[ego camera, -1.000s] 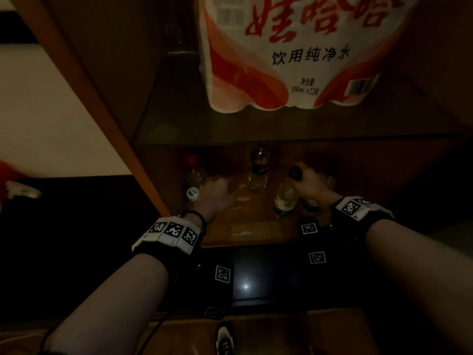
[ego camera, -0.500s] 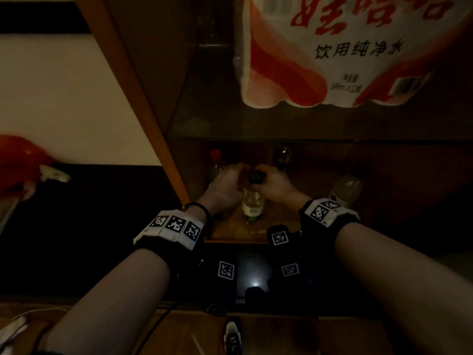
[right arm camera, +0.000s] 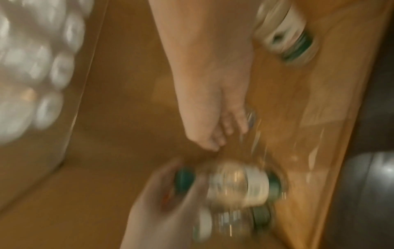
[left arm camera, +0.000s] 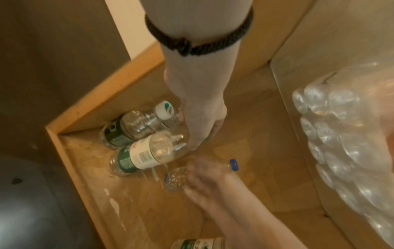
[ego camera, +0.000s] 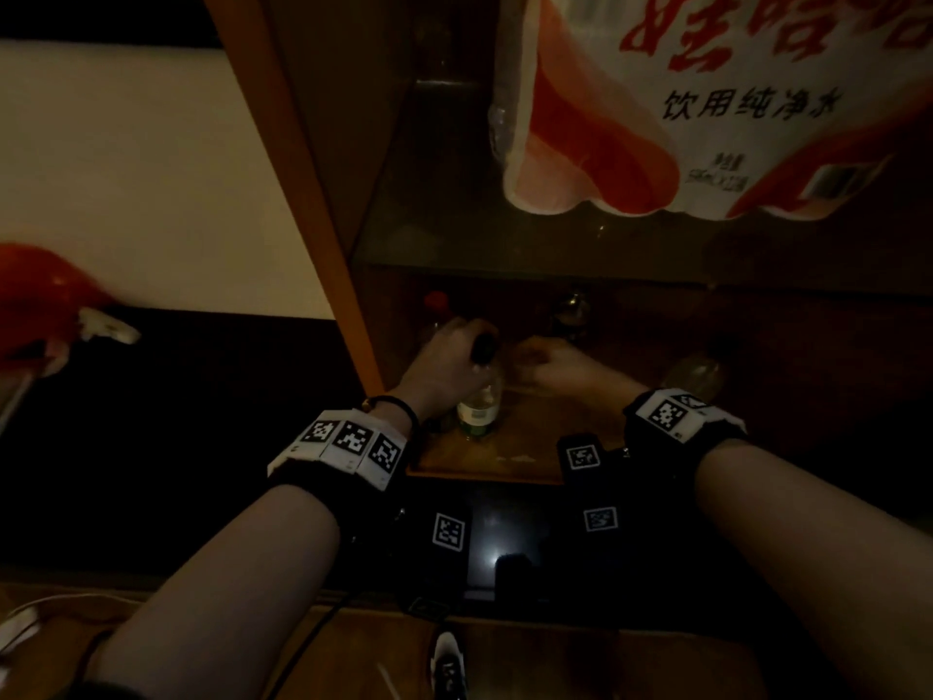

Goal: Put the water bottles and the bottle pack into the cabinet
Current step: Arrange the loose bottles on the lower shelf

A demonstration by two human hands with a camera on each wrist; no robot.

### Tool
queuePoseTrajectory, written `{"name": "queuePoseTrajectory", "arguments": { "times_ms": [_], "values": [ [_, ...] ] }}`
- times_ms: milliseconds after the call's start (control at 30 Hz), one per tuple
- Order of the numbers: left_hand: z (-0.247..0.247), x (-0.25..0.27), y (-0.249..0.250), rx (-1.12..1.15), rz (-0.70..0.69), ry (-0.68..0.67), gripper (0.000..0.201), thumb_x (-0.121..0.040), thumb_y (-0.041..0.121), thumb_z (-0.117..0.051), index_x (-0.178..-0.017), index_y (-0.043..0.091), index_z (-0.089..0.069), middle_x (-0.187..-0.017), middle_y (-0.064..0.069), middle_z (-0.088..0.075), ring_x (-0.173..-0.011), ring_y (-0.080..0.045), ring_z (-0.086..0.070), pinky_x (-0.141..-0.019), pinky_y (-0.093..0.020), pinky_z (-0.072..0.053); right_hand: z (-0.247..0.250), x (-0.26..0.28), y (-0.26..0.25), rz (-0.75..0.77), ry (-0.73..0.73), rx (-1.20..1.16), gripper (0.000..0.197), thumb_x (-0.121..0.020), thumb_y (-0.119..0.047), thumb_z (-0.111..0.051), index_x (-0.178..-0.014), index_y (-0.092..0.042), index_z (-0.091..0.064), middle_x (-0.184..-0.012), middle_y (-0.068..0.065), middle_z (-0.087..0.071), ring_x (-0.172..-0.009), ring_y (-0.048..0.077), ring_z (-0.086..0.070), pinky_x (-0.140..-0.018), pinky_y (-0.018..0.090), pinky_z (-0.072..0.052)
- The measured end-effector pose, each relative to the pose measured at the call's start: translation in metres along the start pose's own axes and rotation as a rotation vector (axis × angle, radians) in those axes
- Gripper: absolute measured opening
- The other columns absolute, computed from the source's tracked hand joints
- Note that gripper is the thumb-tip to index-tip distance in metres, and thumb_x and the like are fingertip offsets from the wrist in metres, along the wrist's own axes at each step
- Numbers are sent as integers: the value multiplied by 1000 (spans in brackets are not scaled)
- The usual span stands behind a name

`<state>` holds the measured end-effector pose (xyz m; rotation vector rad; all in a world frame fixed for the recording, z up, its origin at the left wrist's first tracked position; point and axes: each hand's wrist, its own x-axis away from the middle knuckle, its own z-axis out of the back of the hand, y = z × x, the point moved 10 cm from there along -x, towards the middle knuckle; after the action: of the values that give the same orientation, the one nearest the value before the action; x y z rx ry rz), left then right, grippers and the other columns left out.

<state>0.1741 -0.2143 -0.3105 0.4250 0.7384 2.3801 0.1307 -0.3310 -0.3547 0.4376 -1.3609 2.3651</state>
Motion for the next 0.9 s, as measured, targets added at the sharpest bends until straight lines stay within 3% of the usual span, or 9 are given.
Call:
{"name": "queuePoseTrajectory", "arguments": {
  "times_ms": [133, 200, 267, 333, 433, 567, 700, 767, 900],
  "values": [
    [1, -5, 5, -28, 13, 26, 32, -87, 11, -64, -119, 16, -61, -116, -11, -64, -104, -27, -63, -75, -29, -49, 58, 10, 44, -215, 260, -143, 47, -89, -19, -65, -130, -7, -47, -120, 7, -54, -111, 27, -57, -75, 29, -49],
    [1, -6, 6, -78, 33, 19, 32, -86, 9, -65, -117, 16, -61, -112, -11, -67, -102, -28, -66, -75, -33, -56, 80, 7, 43, -176, 390, -210, 58, -88, -20, -65, -137, -5, -39, -133, 12, -51, -115, 29, -54, -83, 33, -50],
    [0, -8, 6, -131, 41, -10, 36, -86, 10, -66, -121, 17, -59, -117, -12, -65, -106, -30, -65, -81, -40, -58, 89, 0, 31, -111, 462, -238, 62, -88, -17, -66, -140, -3, -36, -139, 16, -48, -126, 31, -50, -100, 38, -45],
    [0, -9, 7, -151, 32, -34, 37, -86, 11, -66, -123, 16, -59, -119, -13, -64, -109, -32, -64, -85, -43, -58, 88, -6, 15, -90, 463, -267, 54, -90, -14, -64, -137, -2, -42, -138, 14, -50, -127, 30, -50, -104, 39, -43],
    [0, -10, 6, -176, 28, -39, 36, -87, 11, -65, -122, 16, -59, -119, -13, -64, -109, -32, -63, -86, -40, -57, 84, -13, -4, -25, 427, -244, 40, -94, -12, -57, -130, 2, -49, -132, 23, -54, -121, 36, -53, -103, 48, -45],
    [-1, -12, 6, -156, 27, -42, 37, -86, 10, -66, -123, 14, -59, -122, -12, -62, -113, -31, -61, -87, -36, -53, 89, -19, -6, 48, 468, -294, 54, -91, -17, -62, -139, -6, -39, -137, 18, -50, -125, 34, -50, -103, 48, -45],
    [-1, -14, 6, -146, 14, -45, 38, -86, 13, -68, -122, 11, -60, -123, -13, -62, -114, -30, -60, -87, -35, -51, 70, -35, 27, -196, 288, -466, 43, -96, -12, -51, -137, -3, -45, -142, 21, -48, -129, 37, -49, -88, 37, -46],
    [-2, -15, 3, -124, 16, -52, 39, -85, 13, -68, -123, 10, -59, -124, -14, -62, -114, -31, -60, -88, -36, -52, 71, -38, 30, -206, 283, -396, 41, -95, -7, -50, -135, 2, -47, -141, 23, -49, -128, 38, -49, -88, 36, -46],
    [-3, -18, 0, -96, 22, -38, 39, -84, 13, -69, -122, 11, -61, -120, -13, -64, -110, -29, -63, -83, -33, -53, 73, -41, -12, 104, 382, -91, 44, -90, 0, -58, -133, 1, -48, -130, 24, -55, -118, 38, -55, -93, 40, -50]
  ]
}}
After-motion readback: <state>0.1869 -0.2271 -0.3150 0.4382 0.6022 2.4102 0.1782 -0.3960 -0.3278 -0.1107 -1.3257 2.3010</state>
